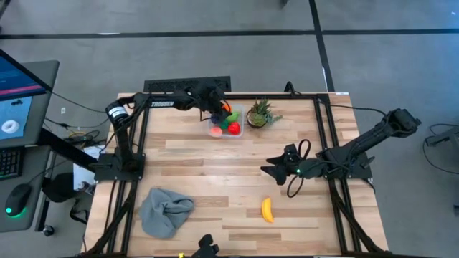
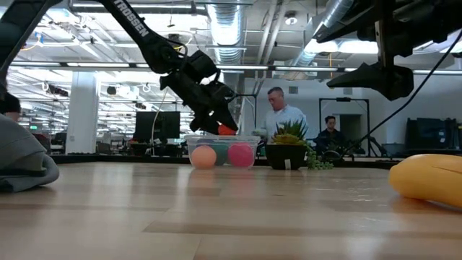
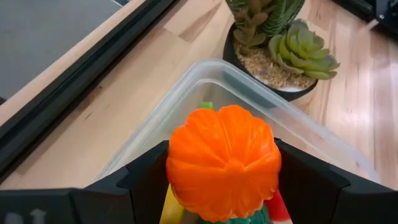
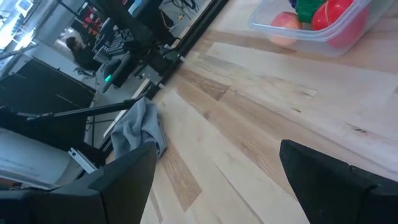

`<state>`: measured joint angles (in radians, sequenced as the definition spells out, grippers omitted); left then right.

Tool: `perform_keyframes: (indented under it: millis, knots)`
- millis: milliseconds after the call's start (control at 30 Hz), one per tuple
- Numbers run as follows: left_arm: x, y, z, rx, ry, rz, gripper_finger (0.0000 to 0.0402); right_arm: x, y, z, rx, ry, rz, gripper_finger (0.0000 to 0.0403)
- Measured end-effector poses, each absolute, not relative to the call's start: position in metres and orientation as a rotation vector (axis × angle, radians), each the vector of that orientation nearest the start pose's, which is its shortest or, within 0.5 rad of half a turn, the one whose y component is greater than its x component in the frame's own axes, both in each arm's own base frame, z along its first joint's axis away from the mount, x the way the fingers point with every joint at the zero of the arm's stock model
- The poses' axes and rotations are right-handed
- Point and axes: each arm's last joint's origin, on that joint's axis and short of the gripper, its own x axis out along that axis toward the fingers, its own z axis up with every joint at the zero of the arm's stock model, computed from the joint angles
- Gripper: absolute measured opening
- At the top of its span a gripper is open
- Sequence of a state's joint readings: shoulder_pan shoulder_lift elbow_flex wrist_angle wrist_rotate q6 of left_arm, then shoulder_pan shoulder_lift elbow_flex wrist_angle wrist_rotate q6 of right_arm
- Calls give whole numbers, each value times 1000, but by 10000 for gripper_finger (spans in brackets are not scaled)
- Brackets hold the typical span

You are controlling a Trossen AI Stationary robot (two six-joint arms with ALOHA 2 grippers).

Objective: Pick and placing Produce into tupperware
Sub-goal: Put the tangerine into the transparent container, then put the yellow banana into the transparent container

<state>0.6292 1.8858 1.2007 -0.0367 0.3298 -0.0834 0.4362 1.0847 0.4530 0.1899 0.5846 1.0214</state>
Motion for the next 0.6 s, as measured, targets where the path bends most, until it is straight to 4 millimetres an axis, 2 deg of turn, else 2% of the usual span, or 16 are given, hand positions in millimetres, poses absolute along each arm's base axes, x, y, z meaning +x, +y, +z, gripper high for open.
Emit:
perform_keyframes:
  millis: [367, 600]
  knots:
    - [330, 226, 182, -400, 643, 308, 280, 200, 75, 201, 790, 273, -324, 363]
    - [331, 226, 183, -392, 641, 305, 283, 200, 75, 201, 790, 273, -324, 363]
